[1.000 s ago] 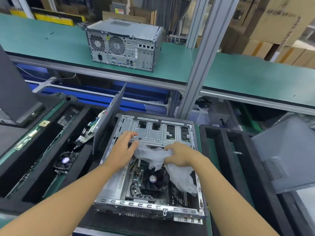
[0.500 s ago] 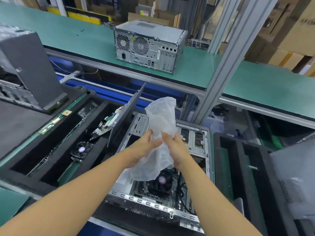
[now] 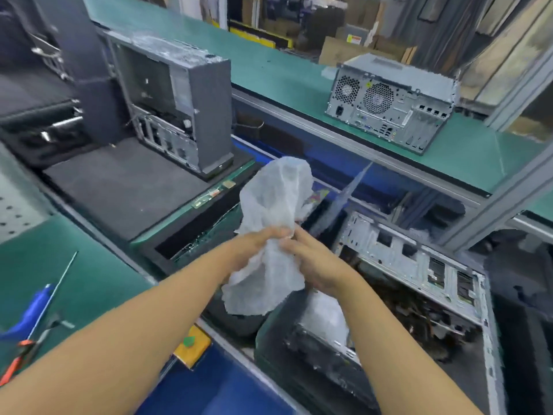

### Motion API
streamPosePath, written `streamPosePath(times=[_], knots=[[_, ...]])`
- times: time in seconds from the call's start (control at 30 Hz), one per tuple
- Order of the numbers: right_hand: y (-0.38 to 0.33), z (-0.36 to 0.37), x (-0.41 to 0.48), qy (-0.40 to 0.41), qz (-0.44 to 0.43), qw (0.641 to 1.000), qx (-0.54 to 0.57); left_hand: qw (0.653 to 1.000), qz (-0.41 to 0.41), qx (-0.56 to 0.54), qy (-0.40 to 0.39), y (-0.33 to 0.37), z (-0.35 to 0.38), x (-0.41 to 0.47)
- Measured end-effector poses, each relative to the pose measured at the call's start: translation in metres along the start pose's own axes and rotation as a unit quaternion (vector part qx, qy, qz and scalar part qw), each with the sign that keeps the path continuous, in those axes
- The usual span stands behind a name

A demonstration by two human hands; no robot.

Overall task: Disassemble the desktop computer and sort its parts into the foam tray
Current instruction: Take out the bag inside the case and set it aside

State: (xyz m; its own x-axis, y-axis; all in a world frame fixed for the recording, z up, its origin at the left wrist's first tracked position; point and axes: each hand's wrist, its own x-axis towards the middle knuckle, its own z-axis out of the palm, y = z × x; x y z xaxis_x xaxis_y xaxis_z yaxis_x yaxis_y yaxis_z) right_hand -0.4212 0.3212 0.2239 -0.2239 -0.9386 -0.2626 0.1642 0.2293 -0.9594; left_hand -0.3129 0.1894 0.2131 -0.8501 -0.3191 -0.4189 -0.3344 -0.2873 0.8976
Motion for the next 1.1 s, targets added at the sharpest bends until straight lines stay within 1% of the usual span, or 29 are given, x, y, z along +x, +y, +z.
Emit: streamPosePath(times=[0.1, 0.27, 0.33, 0.47, 0.57, 0.6, 0.63, 0.67, 0.73, 0.77, 0.8, 0.87, 0.9, 0.93, 0.97, 1.0, 1.03, 1.1], knots=[[0.004, 0.072, 0.045, -0.014, -0.004, 1.0, 0.001, 0.996, 0.014, -0.081, 0.038, -0.011, -0.072, -0.033], [0.02, 0.186, 0.115, -0.047, 0.042, 0.998, -0.027, 0.987, 0.017, -0.126, 0.093, -0.046, -0.189, -0.1], [0.029, 0.229, 0.137, -0.072, 0.053, 0.994, -0.058, 0.983, 0.023, -0.128, 0.126, -0.061, -0.226, -0.126], [0.046, 0.298, 0.166, -0.124, 0.082, 0.982, -0.116, 0.98, 0.035, -0.109, 0.162, -0.091, -0.28, -0.18], [0.056, 0.347, 0.18, -0.16, 0.081, 0.97, -0.163, 0.978, 0.041, -0.071, 0.191, -0.112, -0.313, -0.222], [0.059, 0.361, 0.182, -0.182, 0.083, 0.962, -0.186, 0.98, 0.03, -0.053, 0.19, -0.12, -0.322, -0.236], [0.062, 0.374, 0.183, -0.217, 0.092, 0.949, -0.21, 0.985, 0.008, -0.035, 0.171, -0.129, -0.331, -0.249], [0.064, 0.386, 0.181, -0.264, 0.111, 0.929, -0.233, 0.99, -0.024, -0.024, 0.135, -0.139, -0.339, -0.262], [0.07, 0.405, 0.175, -0.368, 0.172, 0.872, -0.272, 0.995, -0.095, 0.007, 0.04, -0.163, -0.355, -0.288], [0.075, 0.416, 0.171, -0.406, 0.199, 0.842, -0.295, 0.991, -0.126, 0.047, 0.008, -0.176, -0.362, -0.302], [0.079, 0.423, 0.167, -0.428, 0.212, 0.819, -0.319, 0.982, -0.164, 0.093, 0.006, -0.183, -0.366, -0.316], [0.09, 0.442, 0.161, -0.457, 0.213, 0.79, -0.349, 0.95, -0.275, 0.115, 0.09, -0.204, -0.377, -0.339], [0.095, 0.453, 0.159, -0.468, 0.214, 0.782, -0.351, 0.945, -0.294, 0.094, 0.105, -0.219, -0.384, -0.348], [0.1, 0.464, 0.157, -0.475, 0.217, 0.781, -0.343, 0.95, -0.29, 0.056, 0.099, -0.231, -0.389, -0.357], [0.104, 0.476, 0.155, -0.472, 0.222, 0.786, -0.333, 0.953, -0.285, 0.008, 0.102, -0.242, -0.393, -0.366], [0.109, 0.487, 0.154, -0.459, 0.226, 0.797, -0.321, 0.95, -0.28, -0.04, 0.133, -0.249, -0.395, -0.375], [0.113, 0.498, 0.153, -0.439, 0.227, 0.813, -0.309, 0.943, -0.267, -0.087, 0.178, -0.257, -0.397, -0.385], [0.12, 0.518, 0.154, -0.405, 0.221, 0.84, -0.286, 0.918, -0.231, -0.166, 0.278, -0.272, -0.404, -0.402]])
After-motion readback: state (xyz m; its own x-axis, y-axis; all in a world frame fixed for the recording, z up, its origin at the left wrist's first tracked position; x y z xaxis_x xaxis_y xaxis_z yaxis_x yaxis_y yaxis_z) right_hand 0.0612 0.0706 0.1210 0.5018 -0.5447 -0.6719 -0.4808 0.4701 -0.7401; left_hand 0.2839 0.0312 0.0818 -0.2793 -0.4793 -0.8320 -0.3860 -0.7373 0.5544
